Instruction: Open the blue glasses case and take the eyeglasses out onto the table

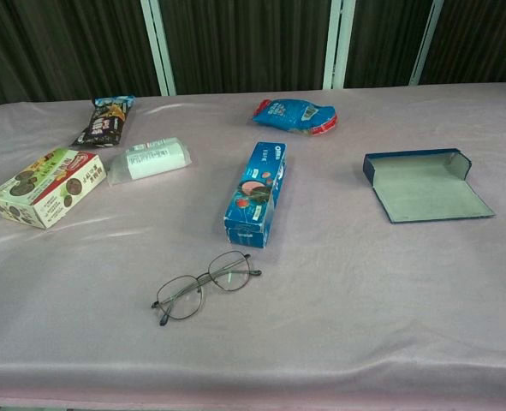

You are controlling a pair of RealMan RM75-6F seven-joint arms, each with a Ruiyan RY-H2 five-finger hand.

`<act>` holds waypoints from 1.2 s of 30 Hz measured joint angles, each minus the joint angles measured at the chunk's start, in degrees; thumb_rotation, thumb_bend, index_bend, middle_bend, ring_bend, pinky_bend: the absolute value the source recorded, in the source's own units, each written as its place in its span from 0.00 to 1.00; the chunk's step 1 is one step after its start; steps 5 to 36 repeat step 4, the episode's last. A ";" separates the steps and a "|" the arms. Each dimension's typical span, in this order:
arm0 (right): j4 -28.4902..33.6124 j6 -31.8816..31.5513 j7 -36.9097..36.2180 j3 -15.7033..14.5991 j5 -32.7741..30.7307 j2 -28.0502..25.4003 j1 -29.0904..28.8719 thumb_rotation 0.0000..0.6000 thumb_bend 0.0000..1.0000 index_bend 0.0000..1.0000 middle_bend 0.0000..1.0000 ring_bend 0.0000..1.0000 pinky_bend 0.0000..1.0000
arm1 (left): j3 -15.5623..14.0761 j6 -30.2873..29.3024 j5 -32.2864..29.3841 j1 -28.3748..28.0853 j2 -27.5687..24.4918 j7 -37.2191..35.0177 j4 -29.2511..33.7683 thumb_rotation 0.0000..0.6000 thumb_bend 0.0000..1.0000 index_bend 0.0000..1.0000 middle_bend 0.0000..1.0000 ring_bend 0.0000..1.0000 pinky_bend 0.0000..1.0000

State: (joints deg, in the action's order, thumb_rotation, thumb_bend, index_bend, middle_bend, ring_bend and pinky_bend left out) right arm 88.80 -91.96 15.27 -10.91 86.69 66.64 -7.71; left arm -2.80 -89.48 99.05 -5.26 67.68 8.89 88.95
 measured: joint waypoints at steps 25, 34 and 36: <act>-0.22 1.72 -0.71 1.20 -1.76 0.06 0.32 1.00 0.44 0.10 0.00 0.00 0.00 | 0.00 0.15 -0.18 -0.02 -0.17 -0.32 0.04 1.00 0.38 0.00 0.00 0.00 0.00; -0.22 1.72 -0.71 1.20 -1.76 0.06 0.32 1.00 0.44 0.10 0.00 0.00 0.00 | 0.00 0.15 -0.18 -0.02 -0.17 -0.32 0.04 1.00 0.38 0.00 0.00 0.00 0.00; -0.22 1.72 -0.71 1.20 -1.76 0.06 0.32 1.00 0.44 0.10 0.00 0.00 0.00 | 0.00 0.15 -0.18 -0.02 -0.17 -0.32 0.04 1.00 0.38 0.00 0.00 0.00 0.00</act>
